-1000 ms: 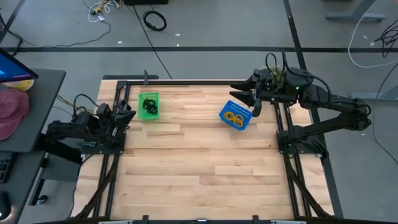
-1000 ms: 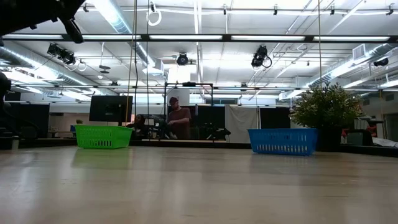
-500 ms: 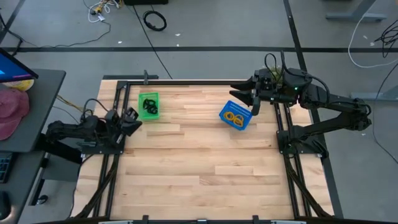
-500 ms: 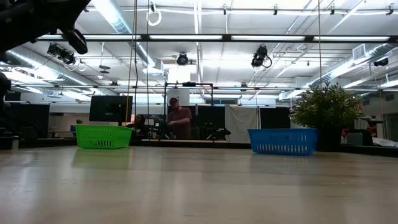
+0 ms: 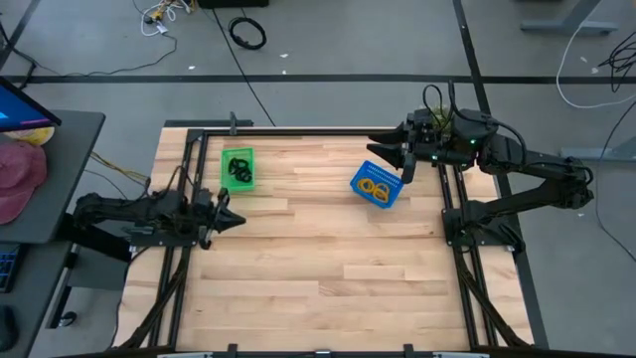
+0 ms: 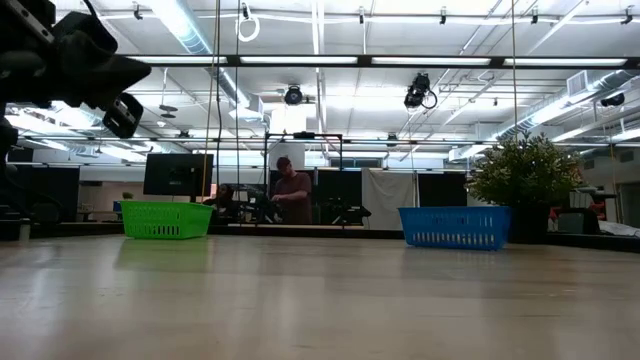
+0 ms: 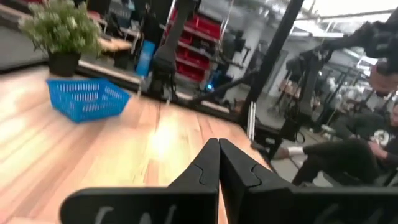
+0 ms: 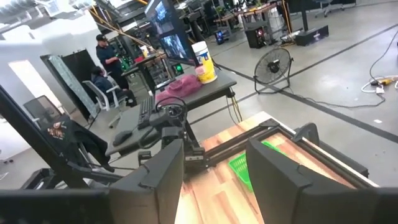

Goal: Sort spring keychains
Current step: Return to home position

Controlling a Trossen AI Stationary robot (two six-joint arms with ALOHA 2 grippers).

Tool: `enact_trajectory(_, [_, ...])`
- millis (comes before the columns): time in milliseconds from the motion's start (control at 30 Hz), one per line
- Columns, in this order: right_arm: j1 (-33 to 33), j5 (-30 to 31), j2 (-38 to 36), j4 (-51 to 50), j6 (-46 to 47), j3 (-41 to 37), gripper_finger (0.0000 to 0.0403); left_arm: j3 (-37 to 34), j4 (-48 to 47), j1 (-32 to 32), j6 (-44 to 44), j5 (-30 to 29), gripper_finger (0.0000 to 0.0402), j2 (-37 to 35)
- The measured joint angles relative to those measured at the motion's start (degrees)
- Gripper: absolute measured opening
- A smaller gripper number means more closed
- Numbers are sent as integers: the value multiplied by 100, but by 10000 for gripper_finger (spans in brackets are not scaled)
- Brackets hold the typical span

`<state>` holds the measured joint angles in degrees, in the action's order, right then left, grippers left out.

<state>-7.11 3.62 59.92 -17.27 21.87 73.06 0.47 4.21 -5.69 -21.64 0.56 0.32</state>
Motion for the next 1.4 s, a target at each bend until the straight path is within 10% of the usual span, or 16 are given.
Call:
enact_trajectory(500, [7, -2, -38, -729, 165, 1, 172, 2, -303, 0, -23, 57, 3, 4])
enact_trajectory(800, [142, 0, -790, -1654, -270, -69, 17, -4, 0, 0, -27, -18, 17, 0])
enact_trajectory(1400, [1213, 275, -3499, 1014, 263, -3571, 1, -7, 53, 0, -29, -50, 18, 4])
